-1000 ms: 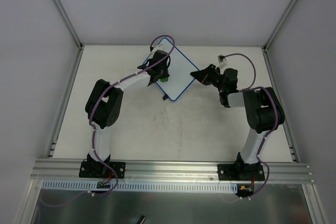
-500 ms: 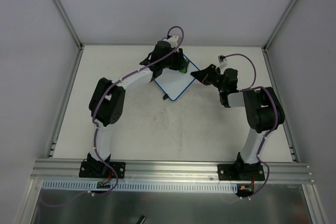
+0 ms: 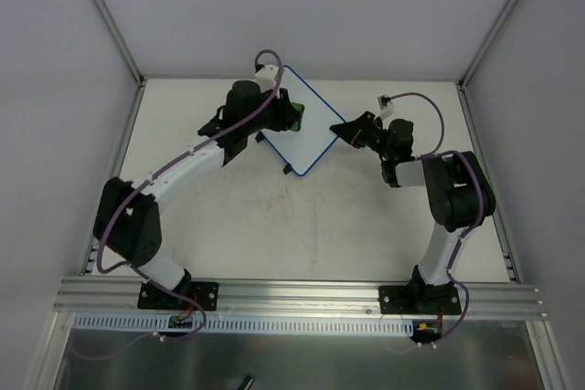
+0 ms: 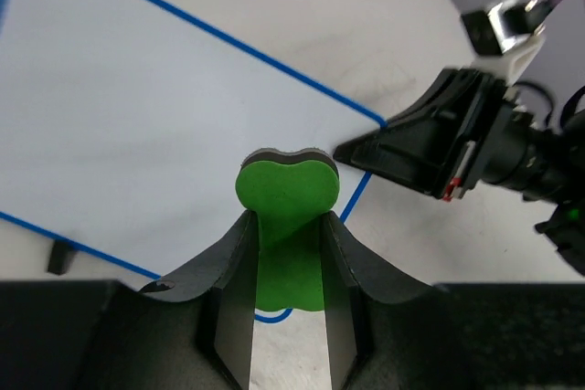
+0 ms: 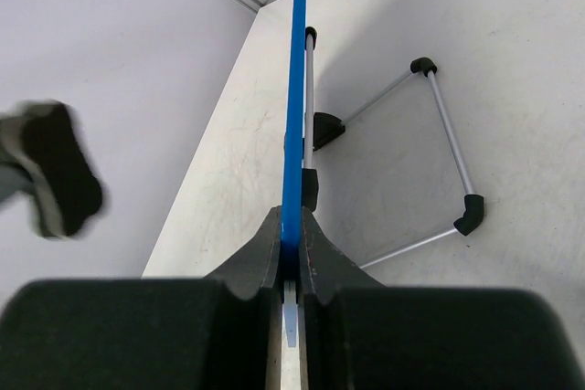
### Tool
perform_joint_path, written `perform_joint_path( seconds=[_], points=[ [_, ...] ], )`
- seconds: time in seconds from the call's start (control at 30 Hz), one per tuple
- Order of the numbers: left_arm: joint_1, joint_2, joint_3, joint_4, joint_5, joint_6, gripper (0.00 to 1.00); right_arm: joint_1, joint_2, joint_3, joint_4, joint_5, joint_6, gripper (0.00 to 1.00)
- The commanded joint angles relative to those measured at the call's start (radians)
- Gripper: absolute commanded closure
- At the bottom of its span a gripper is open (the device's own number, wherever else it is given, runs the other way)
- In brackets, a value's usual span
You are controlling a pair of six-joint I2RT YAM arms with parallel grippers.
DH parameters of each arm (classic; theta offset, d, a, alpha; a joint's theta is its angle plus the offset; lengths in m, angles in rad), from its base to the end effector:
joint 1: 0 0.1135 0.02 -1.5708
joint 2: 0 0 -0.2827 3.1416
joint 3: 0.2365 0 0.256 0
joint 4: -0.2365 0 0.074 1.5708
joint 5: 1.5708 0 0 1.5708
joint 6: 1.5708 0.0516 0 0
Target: Erase the whiteboard
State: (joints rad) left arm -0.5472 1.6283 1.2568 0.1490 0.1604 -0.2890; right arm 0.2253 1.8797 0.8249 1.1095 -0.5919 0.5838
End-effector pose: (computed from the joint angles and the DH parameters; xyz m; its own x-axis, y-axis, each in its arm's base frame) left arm 0.3474 -0.2213 0.3337 -0.3649 -0.1071 -0.9249 0.5661 0.7631 -0.3117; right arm 0.3811 0.1169 0.2023 -0.3570 0.3875 -0.8499 -0.6371 0.5644 0.5249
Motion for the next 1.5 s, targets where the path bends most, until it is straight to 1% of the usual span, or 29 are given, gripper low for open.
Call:
perform_joint_path(
  seconds=[0.0, 0.1, 0.2, 0.27, 0.3, 0.4, 0.57, 0.67, 0.7, 0.83, 0.9, 0.93, 1.03, 1.07, 1.17, 1.27, 1.3, 1.47],
  points=[
    [0.021, -0.184, -0.034, -0.066, -0.100, 0.031, 1.00, 0.023, -0.008, 0.022, 0.050, -0.069, 0.005, 1.00],
    [0.021, -0.270, -0.098, -0.166, -0.154, 0.008, 1.00, 0.023, -0.007, 0.022, 0.052, -0.069, 0.008, 1.00],
    [0.024, -0.335, -0.207, -0.262, -0.269, -0.038, 1.00, 0.023, -0.007, 0.022, 0.052, -0.069, 0.008, 1.00],
    [0.033, -0.361, -0.258, -0.316, -0.311, -0.082, 1.00, 0.022, -0.007, 0.022, 0.052, -0.068, 0.008, 1.00],
    [0.039, -0.379, -0.311, -0.327, -0.315, -0.097, 1.00, 0.023, -0.007, 0.022, 0.052, -0.068, 0.008, 1.00],
    [0.078, -0.390, -0.400, -0.344, -0.326, -0.140, 1.00, 0.022, -0.008, 0.020, 0.052, -0.066, 0.007, 1.00],
    [0.134, -0.322, -0.442, -0.365, -0.337, -0.136, 1.00, 0.023, -0.011, 0.019, 0.052, -0.068, 0.005, 1.00],
    [0.148, -0.234, -0.418, -0.394, -0.326, -0.124, 1.00, 0.023, -0.011, 0.017, 0.052, -0.068, 0.007, 1.00],
    [0.148, -0.181, -0.395, -0.404, -0.318, -0.121, 1.00, 0.023, -0.011, 0.017, 0.052, -0.066, 0.008, 1.00],
    [0.148, -0.073, -0.349, -0.434, -0.292, -0.116, 1.00, 0.022, -0.011, 0.016, 0.053, -0.068, 0.008, 1.00],
    [0.148, -0.035, -0.327, -0.456, -0.291, -0.113, 0.95, 0.022, -0.013, 0.017, 0.053, -0.069, 0.008, 1.00],
    [0.150, -0.030, -0.323, -0.462, -0.292, -0.113, 0.88, 0.020, -0.014, 0.016, 0.053, -0.069, 0.008, 1.00],
    [0.148, -0.047, -0.332, -0.465, -0.303, -0.124, 0.75, 0.020, -0.011, 0.016, 0.053, -0.069, 0.008, 1.00],
    [0.150, -0.053, -0.335, -0.465, -0.309, -0.125, 0.68, 0.020, -0.011, 0.017, 0.053, -0.069, 0.007, 1.00],
    [0.150, -0.068, -0.346, -0.465, -0.325, -0.134, 0.58, 0.020, -0.011, 0.016, 0.058, -0.071, 0.008, 1.00],
    [0.150, -0.065, -0.347, -0.465, -0.328, -0.139, 0.53, 0.019, -0.013, 0.014, 0.058, -0.071, 0.010, 1.00],
    [0.150, -0.065, -0.346, -0.465, -0.328, -0.141, 0.47, 0.019, -0.011, 0.016, 0.058, -0.071, 0.010, 1.00],
    [0.150, -0.080, -0.358, -0.465, -0.344, -0.153, 0.43, 0.019, -0.010, 0.017, 0.059, -0.071, 0.011, 1.00]
  ],
)
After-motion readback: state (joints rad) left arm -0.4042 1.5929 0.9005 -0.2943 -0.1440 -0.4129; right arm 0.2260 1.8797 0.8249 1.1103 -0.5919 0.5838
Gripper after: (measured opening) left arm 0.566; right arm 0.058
